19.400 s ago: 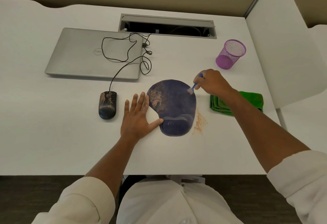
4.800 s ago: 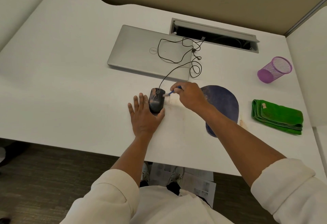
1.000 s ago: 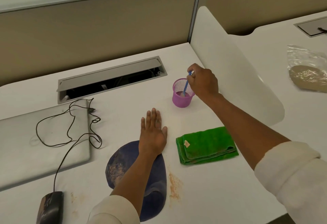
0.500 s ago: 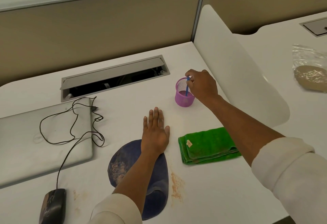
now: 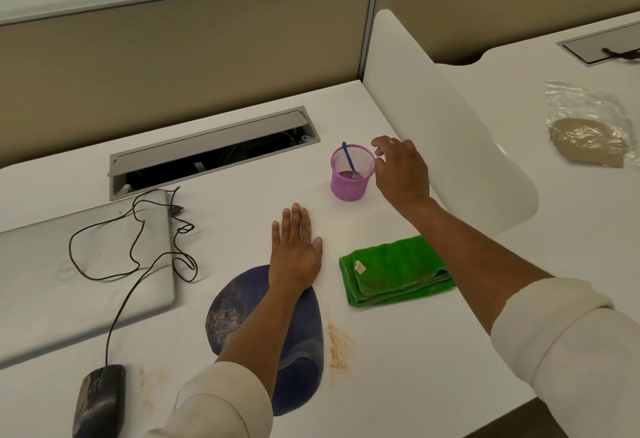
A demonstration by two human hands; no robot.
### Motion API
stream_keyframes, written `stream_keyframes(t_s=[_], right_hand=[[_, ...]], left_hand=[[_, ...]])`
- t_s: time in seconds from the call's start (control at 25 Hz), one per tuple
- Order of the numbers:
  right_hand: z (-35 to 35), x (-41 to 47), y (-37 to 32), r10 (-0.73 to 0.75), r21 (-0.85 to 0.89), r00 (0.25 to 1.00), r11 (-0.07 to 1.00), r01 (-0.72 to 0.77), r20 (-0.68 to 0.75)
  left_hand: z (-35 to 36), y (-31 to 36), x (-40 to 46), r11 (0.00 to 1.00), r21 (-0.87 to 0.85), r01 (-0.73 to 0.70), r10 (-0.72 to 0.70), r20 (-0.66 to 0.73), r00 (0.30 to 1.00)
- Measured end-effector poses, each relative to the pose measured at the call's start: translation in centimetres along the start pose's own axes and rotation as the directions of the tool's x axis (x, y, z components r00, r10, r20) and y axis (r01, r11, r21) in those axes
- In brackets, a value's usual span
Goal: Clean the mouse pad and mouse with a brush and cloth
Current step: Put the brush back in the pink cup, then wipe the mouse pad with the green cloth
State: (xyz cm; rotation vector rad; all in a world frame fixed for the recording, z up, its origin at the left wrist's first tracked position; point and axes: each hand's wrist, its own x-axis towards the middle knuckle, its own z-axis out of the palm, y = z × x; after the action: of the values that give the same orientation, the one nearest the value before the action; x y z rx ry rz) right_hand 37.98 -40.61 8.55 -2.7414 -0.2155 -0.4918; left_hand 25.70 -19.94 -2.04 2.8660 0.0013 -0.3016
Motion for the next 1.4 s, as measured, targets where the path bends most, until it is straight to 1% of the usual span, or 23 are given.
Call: stream_keyframes(t_s=[0.12,0.28,0.44,0.6,0.8,0.96,1.12,1.28,1.4], right_hand=[[-0.7,-2.6,0.7,-0.014,-0.006,1.0,1.0,0.014,0.015],[-0.9,-6.7,2.4,-0.011,-0.004,0.99,1.0,0.012,0.143],[-0.8,-10.6,4.2,0.044,-0.015,0.965,0.999,-0.042,0.258],[-1.4,-13.5,5.7,0.089,-0.066,0.959,0.995,-0.074,0.267],[-2.8,-15.9,7.6,0.193,-0.093,0.949,0.98,-0.175,0.25],[-2.9,-17.5,8.5,0.26,-0.04,0.923,0.965,-0.26,0.283],[-3.2,-18.1,9.0,0.35,0.035,0.87,0.922,-0.385,0.349],[-3.3,-18.0,8.9,0.373,0.041,0.846,0.907,-0.418,0.38],[-3.2,-18.0,8.6,0.383,0.044,0.838,0.901,-0.432,0.389]], left_hand=[[-0.5,0.0,0.1,1.0,-0.005,0.0,0.001,0.047,0.999],[-1.9,0.0,0.2,0.998,-0.059,-0.01,0.018,0.135,0.991],[-2.4,1.0,-1.2,0.99,-0.139,-0.015,0.036,0.151,0.988],[-2.0,3.5,-3.3,0.975,-0.197,-0.098,0.125,0.133,0.983],[-2.3,6.8,-5.0,0.953,-0.241,-0.186,0.21,0.079,0.974],[-1.9,8.5,-5.6,0.944,-0.192,-0.267,0.285,0.072,0.956],[-1.1,9.9,-6.8,0.927,-0.114,-0.356,0.365,0.06,0.929],[0.2,10.6,-8.1,0.909,-0.06,-0.412,0.416,0.058,0.908],[1.2,10.7,-8.8,0.918,-0.026,-0.396,0.397,0.043,0.917]])
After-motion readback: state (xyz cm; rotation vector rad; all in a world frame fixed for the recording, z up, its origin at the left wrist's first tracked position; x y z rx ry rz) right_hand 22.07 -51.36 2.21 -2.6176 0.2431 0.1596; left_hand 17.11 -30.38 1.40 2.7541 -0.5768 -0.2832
